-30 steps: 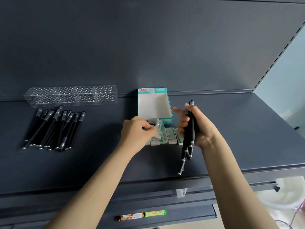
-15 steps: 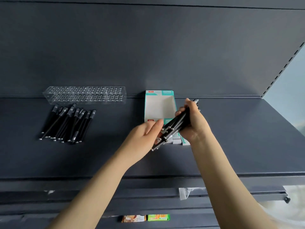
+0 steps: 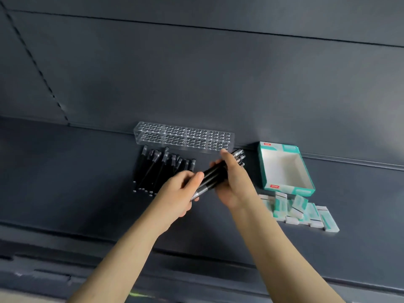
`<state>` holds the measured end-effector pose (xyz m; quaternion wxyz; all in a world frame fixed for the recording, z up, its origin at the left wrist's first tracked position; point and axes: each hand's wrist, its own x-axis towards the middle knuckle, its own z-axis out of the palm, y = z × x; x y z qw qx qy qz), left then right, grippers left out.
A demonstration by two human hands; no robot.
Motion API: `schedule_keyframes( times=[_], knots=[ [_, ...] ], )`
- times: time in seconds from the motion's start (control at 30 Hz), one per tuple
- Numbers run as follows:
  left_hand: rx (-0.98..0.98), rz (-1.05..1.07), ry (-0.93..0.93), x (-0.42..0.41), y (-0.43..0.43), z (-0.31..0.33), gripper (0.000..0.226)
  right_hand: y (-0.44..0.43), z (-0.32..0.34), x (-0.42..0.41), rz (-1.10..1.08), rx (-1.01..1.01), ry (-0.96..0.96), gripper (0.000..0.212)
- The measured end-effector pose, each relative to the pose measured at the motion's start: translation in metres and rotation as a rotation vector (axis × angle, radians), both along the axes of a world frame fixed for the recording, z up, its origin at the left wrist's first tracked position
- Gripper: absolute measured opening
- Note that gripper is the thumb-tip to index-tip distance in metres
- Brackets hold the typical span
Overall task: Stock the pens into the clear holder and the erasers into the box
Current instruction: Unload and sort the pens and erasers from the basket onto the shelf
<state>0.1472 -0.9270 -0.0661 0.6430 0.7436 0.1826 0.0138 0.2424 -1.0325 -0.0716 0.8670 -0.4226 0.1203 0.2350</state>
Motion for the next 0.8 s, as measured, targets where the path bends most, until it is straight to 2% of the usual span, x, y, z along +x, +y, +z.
schedule_keyframes(
  times=[0.13,0.23,0.37,0.47,0.63,0.8],
  knots=[
    [0.101,-0.058,0.008,-0.003,0.057,-0.003,0.038,0.045,-0.001,-0.004,0.069,0.019,-0.011,0.017],
    [0.183,-0.16,0.032,-0.004,0.088,-0.003,0.035,0.07,0.001,-0.006,0.13,-0.003,-0.041,0.016],
    [0.056,-0.273,0.09,-0.001,0.117,0.002,0.03,0.099,0.008,-0.006,0.173,-0.077,-0.087,0.01],
    [0.096,-0.339,0.063,0.003,0.133,0.002,0.031,0.115,0.014,-0.008,0.192,-0.106,-0.098,0.011],
    [0.074,-0.336,0.055,0.008,0.15,-0.004,0.036,0.125,0.01,-0.007,0.186,-0.097,-0.054,0.02],
    [-0.094,-0.235,0.056,0.017,0.153,-0.015,0.033,0.124,0.003,-0.01,0.186,-0.107,-0.104,0.027]
  ],
)
